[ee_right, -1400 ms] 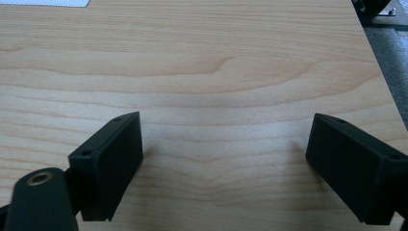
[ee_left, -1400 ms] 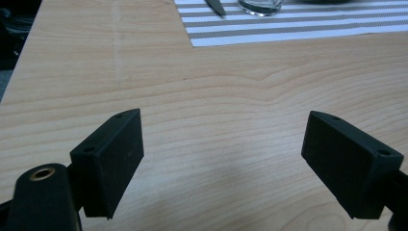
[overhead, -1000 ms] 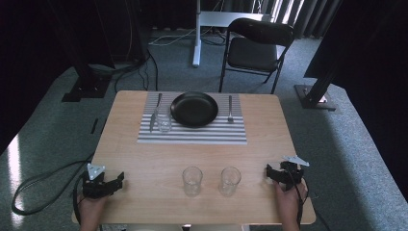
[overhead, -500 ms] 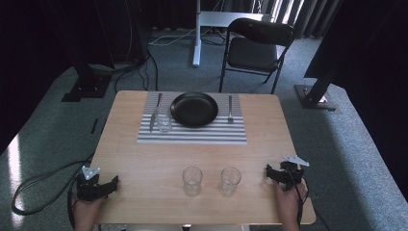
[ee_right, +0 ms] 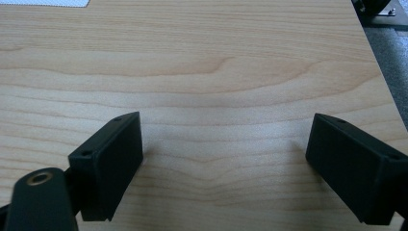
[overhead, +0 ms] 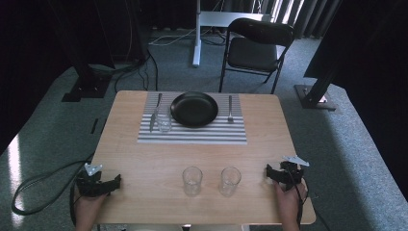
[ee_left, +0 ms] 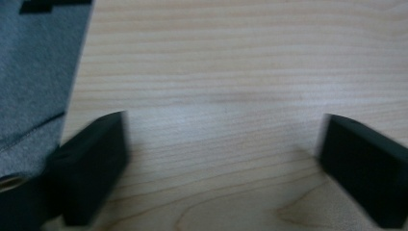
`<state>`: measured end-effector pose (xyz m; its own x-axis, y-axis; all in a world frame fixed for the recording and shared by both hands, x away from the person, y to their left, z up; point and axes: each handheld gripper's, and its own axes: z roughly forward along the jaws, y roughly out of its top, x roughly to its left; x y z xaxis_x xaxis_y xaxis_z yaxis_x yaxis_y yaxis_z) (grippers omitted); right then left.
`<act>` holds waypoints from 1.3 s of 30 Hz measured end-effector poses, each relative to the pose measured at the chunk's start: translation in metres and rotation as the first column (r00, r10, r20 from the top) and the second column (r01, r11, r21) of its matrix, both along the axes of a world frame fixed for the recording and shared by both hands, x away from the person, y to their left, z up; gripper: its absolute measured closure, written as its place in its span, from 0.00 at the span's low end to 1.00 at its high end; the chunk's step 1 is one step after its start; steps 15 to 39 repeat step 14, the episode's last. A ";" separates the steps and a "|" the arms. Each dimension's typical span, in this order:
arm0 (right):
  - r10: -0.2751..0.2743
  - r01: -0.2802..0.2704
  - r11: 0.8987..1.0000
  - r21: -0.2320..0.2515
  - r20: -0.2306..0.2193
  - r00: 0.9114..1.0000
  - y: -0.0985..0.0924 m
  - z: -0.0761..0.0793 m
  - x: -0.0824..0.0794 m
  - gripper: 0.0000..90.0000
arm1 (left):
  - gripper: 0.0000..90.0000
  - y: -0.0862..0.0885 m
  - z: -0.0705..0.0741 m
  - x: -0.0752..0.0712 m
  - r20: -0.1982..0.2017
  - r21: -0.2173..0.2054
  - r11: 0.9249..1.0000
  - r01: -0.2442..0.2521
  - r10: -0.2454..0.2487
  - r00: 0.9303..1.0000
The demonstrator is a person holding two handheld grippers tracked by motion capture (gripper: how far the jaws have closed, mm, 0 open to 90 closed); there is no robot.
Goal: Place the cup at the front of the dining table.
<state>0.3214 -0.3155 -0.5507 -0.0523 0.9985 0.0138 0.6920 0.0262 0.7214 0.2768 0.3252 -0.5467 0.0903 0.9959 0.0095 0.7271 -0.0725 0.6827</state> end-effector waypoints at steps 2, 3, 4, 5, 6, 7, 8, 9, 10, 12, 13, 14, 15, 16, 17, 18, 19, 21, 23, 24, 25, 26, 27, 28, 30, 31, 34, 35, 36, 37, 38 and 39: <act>0.000 0.000 1.000 0.000 0.000 1.000 0.000 0.000 0.000 0.14 | 0.00 0.000 0.000 0.000 0.000 0.000 1.000 -0.001 0.001 1.000; 0.000 0.000 1.000 0.000 0.000 1.000 0.000 0.000 0.000 0.14 | 0.00 0.000 0.000 0.000 0.000 0.000 1.000 -0.001 0.001 1.000; 0.000 0.000 1.000 0.000 0.000 1.000 0.000 0.000 0.000 0.13 | 0.00 0.000 0.000 0.000 0.000 0.000 1.000 -0.001 0.001 1.000; 0.000 0.000 1.000 0.000 0.000 1.000 0.000 0.000 0.000 0.13 | 0.00 0.000 0.000 0.000 0.000 0.001 1.000 -0.001 0.001 1.000; 0.000 0.000 1.000 0.000 0.000 1.000 0.000 0.000 0.000 0.14 | 0.00 0.000 0.000 0.000 0.000 0.000 1.000 -0.001 0.001 1.000; 0.000 0.000 1.000 0.000 0.000 1.000 0.000 0.000 0.000 0.13 | 0.00 0.000 0.000 0.000 0.000 0.000 1.000 -0.001 0.001 1.000; 0.000 0.000 1.000 0.000 0.000 1.000 0.000 0.000 0.000 0.13 | 0.00 0.000 0.000 0.000 0.000 0.000 1.000 -0.001 0.001 1.000; 0.000 0.000 1.000 0.000 0.000 1.000 0.000 0.000 0.000 0.14 | 0.00 0.000 0.000 0.000 0.000 0.000 1.000 -0.001 0.001 1.000; 0.000 0.000 1.000 0.000 0.000 1.000 0.000 0.000 0.000 0.13 | 0.00 0.000 0.000 0.000 0.000 0.000 1.000 -0.001 0.001 1.000; 0.000 0.000 1.000 0.000 0.000 1.000 0.000 0.000 0.000 0.13 | 0.00 0.000 0.000 0.000 0.000 0.000 1.000 -0.003 0.003 1.000; -0.001 0.001 1.000 0.001 -0.001 1.000 0.000 0.000 0.000 0.13 | 0.00 -0.001 0.000 0.000 0.000 0.000 1.000 -0.005 0.005 1.000; -0.001 0.001 1.000 0.000 0.000 1.000 0.000 0.000 0.000 0.13 | 0.00 -0.001 0.000 -0.001 -0.001 0.001 1.000 -0.005 0.005 1.000; -0.001 0.001 1.000 0.000 0.000 1.000 0.000 0.000 0.000 0.13 | 0.00 -0.001 0.000 -0.001 -0.001 0.001 1.000 -0.005 0.005 1.000; -0.001 0.001 1.000 0.000 0.000 1.000 0.000 0.000 0.000 0.13 | 0.00 -0.001 0.000 -0.001 -0.001 0.001 1.000 -0.005 0.005 1.000; -0.001 0.001 1.000 0.000 0.000 1.000 0.000 0.000 0.000 0.13 | 0.00 -0.001 0.000 -0.001 -0.001 0.001 1.000 -0.005 0.005 1.000; -0.001 0.001 1.000 0.000 0.000 1.000 0.000 0.000 0.000 0.13 | 0.00 -0.001 0.000 -0.001 -0.001 0.001 1.000 -0.005 0.005 1.000; -0.001 0.001 1.000 0.000 0.000 1.000 0.000 0.000 0.000 0.13 | 0.00 -0.001 0.000 -0.001 -0.001 0.001 1.000 -0.005 0.005 1.000; -0.001 0.001 1.000 0.000 0.000 1.000 0.000 0.000 0.000 0.13 | 0.00 -0.001 0.000 -0.001 -0.001 0.001 1.000 -0.005 0.005 1.000; -0.001 0.001 1.000 0.000 0.000 1.000 0.000 0.000 0.000 0.13 | 0.00 -0.001 0.000 -0.001 -0.001 0.001 1.000 -0.005 0.005 1.000; -0.001 0.001 1.000 0.000 0.000 1.000 0.000 0.000 0.000 0.13 | 0.00 -0.001 0.000 -0.001 -0.001 0.001 1.000 -0.005 0.005 1.000; -0.001 0.001 1.000 0.000 0.000 1.000 0.000 0.000 0.000 0.13 | 0.00 -0.001 0.000 -0.001 -0.001 0.001 1.000 -0.005 0.005 1.000; -0.001 0.001 1.000 0.000 0.000 1.000 0.000 0.000 0.000 0.13 | 0.00 -0.001 0.000 -0.001 -0.001 0.001 1.000 -0.005 0.005 1.000; -0.001 0.001 1.000 0.000 0.000 1.000 0.000 0.000 0.000 0.13 | 0.00 -0.001 0.000 -0.001 -0.001 0.001 1.000 -0.005 0.005 1.000; -0.001 0.001 1.000 0.000 0.000 1.000 0.000 0.000 0.000 0.13 | 0.00 -0.001 0.000 -0.001 -0.001 0.001 1.000 -0.005 0.005 1.000; -0.001 0.001 1.000 0.000 0.000 1.000 0.000 0.000 0.000 0.13 | 0.00 -0.001 0.000 -0.001 -0.001 0.001 1.000 -0.005 0.005 1.000; -0.001 0.001 1.000 0.000 0.000 1.000 0.000 0.000 0.000 0.13 | 0.00 -0.001 0.000 -0.001 -0.001 0.001 1.000 -0.005 0.005 1.000; -0.001 0.001 1.000 0.000 0.000 1.000 0.000 0.000 0.000 0.13 | 0.00 -0.001 0.000 -0.001 -0.001 0.001 1.000 -0.005 0.005 1.000; -0.001 0.001 1.000 0.000 0.000 1.000 0.000 0.000 0.000 0.13 | 0.00 -0.001 0.000 -0.001 -0.001 0.001 1.000 -0.005 0.005 1.000; -0.001 0.001 1.000 0.000 0.000 1.000 0.000 0.000 0.000 0.13 | 0.00 -0.001 0.000 -0.001 -0.001 0.001 1.000 -0.005 0.005 1.000; -0.001 0.001 1.000 0.000 0.000 1.000 0.000 0.000 0.000 0.13 | 0.00 -0.001 0.000 -0.001 -0.001 0.001 1.000 -0.005 0.005 1.000; -0.001 0.001 1.000 0.000 0.000 1.000 0.000 0.000 0.000 0.13 | 0.00 -0.001 0.000 -0.001 -0.001 0.001 1.000 -0.005 0.005 1.000; -0.001 0.001 1.000 0.000 0.000 1.000 0.000 0.000 0.000 0.13 | 0.00 -0.001 0.000 -0.001 -0.001 0.001 1.000 -0.005 0.005 1.000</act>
